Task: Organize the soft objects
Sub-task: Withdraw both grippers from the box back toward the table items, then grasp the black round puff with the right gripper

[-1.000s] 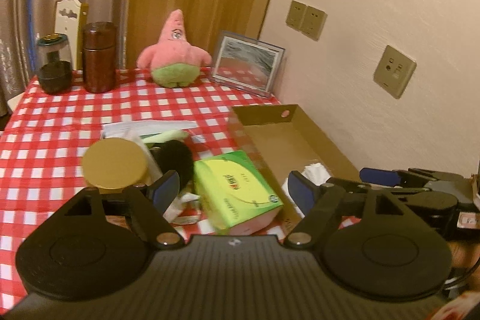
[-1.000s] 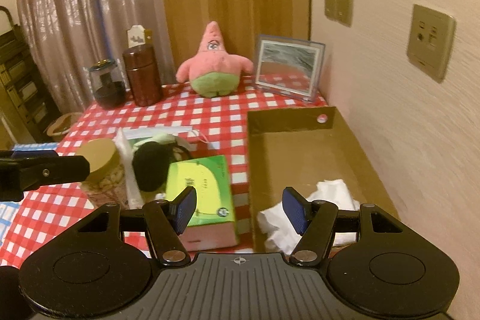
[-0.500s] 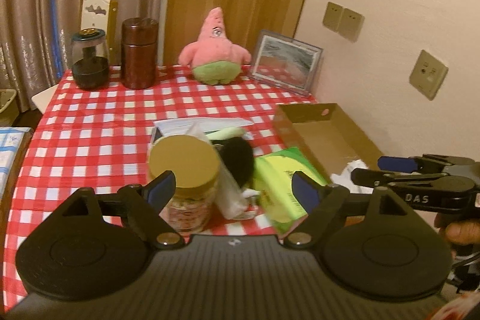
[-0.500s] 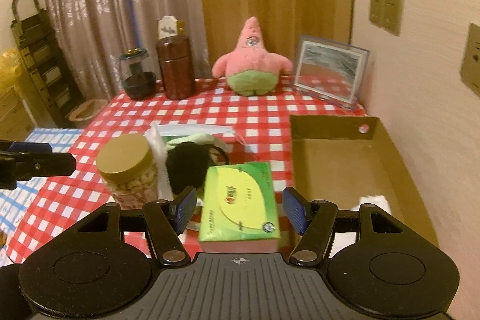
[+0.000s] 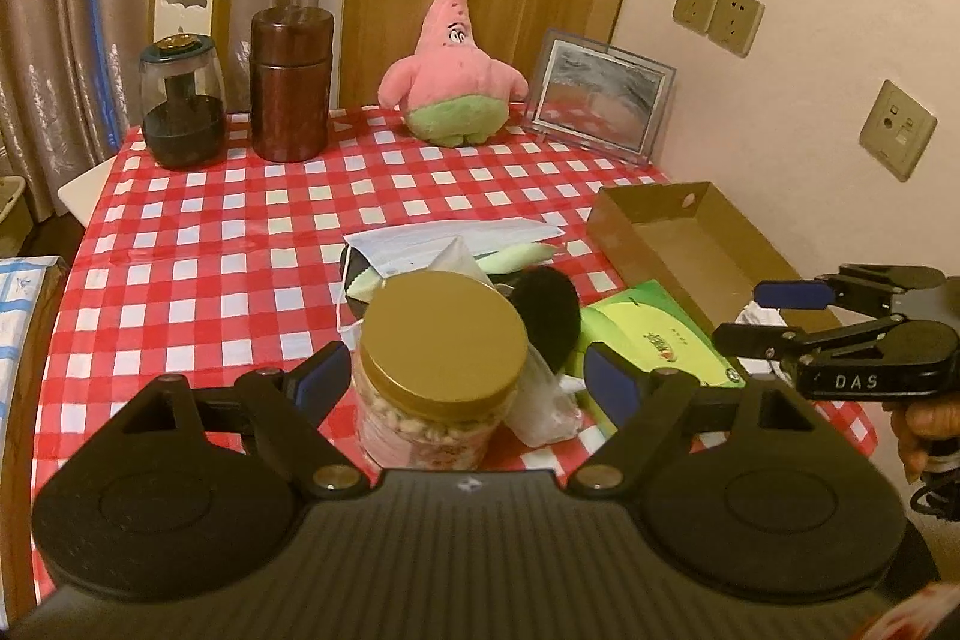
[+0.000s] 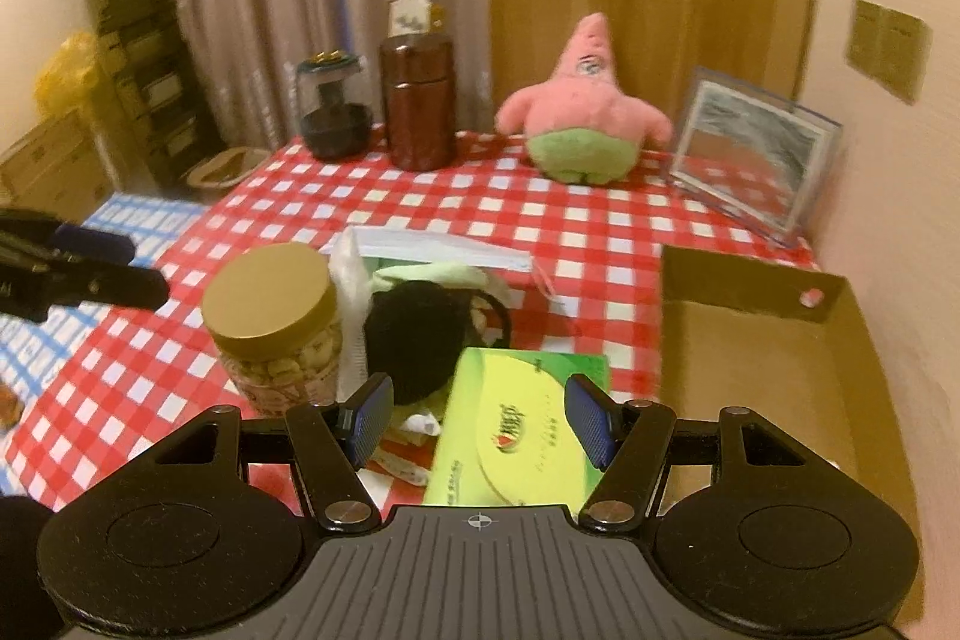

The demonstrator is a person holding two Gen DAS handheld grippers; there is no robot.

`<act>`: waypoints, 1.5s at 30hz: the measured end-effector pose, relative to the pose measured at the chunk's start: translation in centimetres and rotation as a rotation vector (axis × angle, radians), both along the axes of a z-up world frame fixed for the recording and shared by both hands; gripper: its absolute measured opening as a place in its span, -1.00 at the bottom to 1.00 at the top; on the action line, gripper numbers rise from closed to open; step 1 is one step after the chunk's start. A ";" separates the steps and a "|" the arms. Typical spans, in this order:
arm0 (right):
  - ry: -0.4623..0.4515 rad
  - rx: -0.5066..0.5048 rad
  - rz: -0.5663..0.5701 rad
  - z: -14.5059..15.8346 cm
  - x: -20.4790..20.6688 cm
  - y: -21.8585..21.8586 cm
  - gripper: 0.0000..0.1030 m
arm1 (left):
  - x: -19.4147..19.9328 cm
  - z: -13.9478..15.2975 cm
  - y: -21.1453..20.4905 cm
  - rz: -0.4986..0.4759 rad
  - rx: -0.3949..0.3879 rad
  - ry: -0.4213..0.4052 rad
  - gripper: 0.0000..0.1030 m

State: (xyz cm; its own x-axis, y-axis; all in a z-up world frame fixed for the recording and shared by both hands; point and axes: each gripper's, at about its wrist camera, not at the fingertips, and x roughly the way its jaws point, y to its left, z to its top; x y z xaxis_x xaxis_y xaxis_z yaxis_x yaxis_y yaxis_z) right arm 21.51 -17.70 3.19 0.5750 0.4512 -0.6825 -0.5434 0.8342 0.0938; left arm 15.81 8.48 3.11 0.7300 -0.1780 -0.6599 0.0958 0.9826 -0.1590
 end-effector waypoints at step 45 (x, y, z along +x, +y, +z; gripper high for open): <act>0.050 -0.145 0.471 -6.0 9.2 6.8 -0.72 | 7.7 -2.8 3.7 -0.182 0.036 0.070 0.61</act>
State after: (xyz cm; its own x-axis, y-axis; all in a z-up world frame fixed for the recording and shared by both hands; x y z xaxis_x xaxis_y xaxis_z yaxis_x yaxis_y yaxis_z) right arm 30.66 -10.91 -2.78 0.2965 0.5526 -0.7789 -0.8622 0.5056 0.0305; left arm 23.50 12.17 0.33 0.6398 -0.2783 -0.7164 0.2624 0.9552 -0.1368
